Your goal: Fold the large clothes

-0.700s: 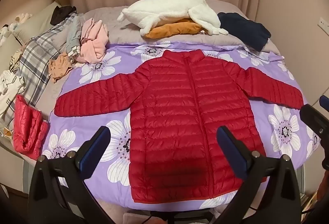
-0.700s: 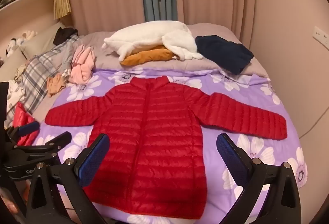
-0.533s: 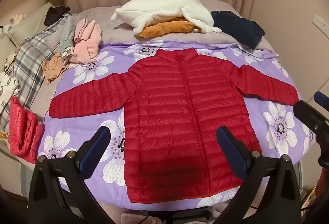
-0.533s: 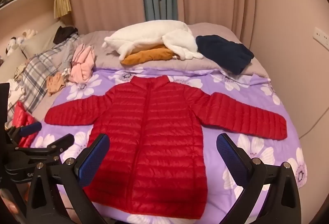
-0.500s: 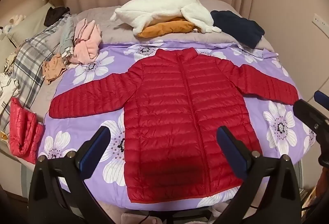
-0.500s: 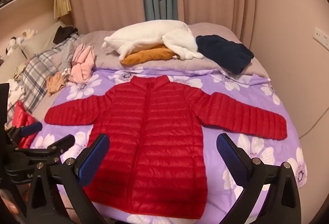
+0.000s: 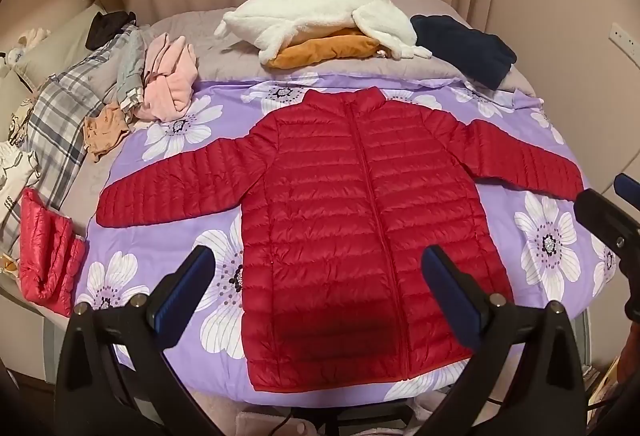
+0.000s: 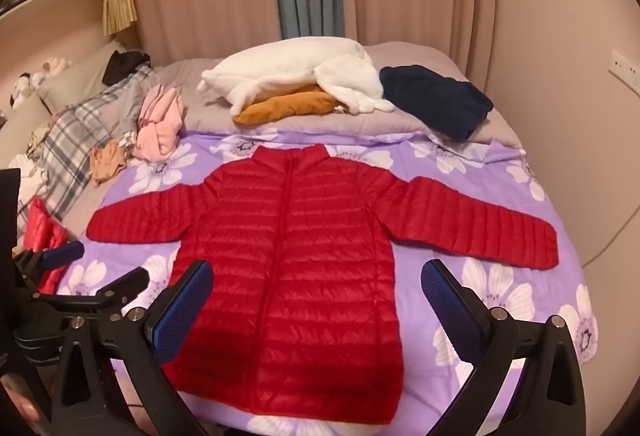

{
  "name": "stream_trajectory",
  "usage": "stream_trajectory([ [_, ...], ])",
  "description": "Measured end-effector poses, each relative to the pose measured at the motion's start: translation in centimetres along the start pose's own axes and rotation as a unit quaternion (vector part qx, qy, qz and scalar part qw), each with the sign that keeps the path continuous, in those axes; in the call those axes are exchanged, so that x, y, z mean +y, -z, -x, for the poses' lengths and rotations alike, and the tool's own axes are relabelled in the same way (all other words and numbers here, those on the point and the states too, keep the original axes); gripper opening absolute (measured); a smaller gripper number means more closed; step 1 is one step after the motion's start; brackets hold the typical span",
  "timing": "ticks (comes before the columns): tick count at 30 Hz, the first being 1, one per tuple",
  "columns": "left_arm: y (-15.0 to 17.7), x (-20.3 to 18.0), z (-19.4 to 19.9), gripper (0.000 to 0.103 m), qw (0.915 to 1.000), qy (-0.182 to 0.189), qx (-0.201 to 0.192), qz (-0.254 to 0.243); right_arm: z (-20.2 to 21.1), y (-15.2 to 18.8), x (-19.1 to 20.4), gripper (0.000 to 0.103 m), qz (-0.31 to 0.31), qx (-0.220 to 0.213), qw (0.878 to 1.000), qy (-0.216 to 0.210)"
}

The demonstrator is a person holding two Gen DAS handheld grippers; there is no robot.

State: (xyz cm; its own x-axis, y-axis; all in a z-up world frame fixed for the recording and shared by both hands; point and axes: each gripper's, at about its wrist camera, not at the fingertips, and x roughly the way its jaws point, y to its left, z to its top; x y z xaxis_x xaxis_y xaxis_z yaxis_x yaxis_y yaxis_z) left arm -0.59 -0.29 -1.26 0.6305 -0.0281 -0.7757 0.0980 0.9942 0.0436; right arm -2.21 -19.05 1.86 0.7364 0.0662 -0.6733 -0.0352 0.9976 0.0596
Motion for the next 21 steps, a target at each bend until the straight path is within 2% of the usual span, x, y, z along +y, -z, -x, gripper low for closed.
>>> stream_trajectory([
  [21,-0.07,0.13,-0.22,0.103,1.0,-0.001,0.005,-0.004,-0.31,0.52,0.19,0.102,-0.001,0.003,1.0,-0.009],
])
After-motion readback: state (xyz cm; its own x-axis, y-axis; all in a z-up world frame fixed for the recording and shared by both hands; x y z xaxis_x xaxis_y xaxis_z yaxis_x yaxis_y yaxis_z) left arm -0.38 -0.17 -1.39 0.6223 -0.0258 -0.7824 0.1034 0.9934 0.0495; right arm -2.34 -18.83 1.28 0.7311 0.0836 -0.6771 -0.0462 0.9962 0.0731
